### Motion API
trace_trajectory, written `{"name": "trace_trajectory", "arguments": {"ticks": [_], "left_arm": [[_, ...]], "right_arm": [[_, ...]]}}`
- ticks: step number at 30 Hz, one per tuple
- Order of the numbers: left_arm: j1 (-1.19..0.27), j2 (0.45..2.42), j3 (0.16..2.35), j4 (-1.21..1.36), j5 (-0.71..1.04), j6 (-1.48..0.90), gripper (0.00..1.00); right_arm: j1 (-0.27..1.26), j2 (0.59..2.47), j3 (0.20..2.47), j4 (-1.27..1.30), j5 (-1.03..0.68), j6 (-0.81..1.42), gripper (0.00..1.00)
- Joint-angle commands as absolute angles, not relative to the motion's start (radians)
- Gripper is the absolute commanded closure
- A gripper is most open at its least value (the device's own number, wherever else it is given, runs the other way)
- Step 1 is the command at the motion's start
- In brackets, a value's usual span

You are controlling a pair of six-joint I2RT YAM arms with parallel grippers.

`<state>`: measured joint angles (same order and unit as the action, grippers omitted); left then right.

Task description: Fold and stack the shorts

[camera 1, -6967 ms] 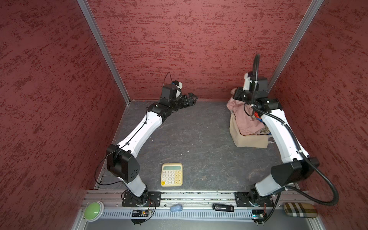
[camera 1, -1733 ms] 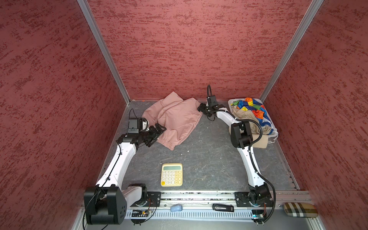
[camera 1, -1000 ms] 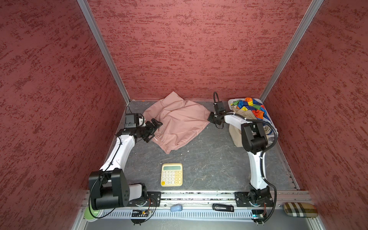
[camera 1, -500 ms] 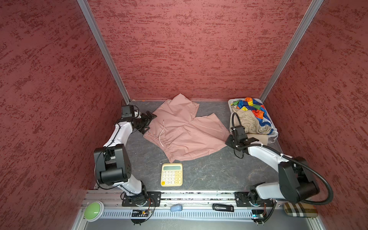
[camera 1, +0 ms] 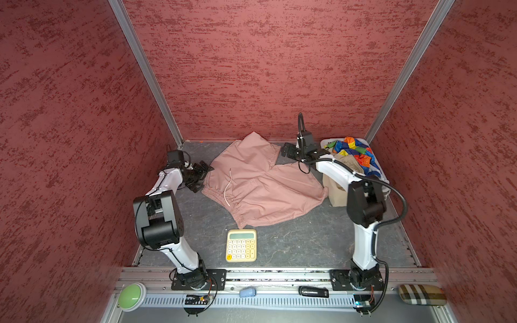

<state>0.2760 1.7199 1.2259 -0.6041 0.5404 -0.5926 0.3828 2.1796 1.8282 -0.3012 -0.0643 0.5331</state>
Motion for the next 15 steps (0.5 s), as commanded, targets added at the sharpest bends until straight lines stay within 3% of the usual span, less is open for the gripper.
{"name": "trace_trajectory", "arguments": {"ticks": [1, 10, 13, 15], "left_arm": [[0.270, 1.682, 1.221, -0.632, 0.543, -0.561, 0.01], [0.249, 1.682, 1.172, -0.621, 0.567, -0.555, 0.01], [0.236, 1.689, 1.168, -0.611, 0.563, -0.557, 0.01], [0.230, 1.704, 1.174, -0.609, 0.567, -0.560, 0.01]], "right_arm": [[0.388, 2.352, 2.023, -0.384, -0.156, 0.492, 0.01], [0.388, 2.738, 2.513, -0.523, -0.196, 0.505, 0.02], [0.387, 2.766, 2.507, -0.510, -0.186, 0.527, 0.15], [0.387, 2.784, 2.495, -0.492, -0.188, 0.553, 0.32]]}}
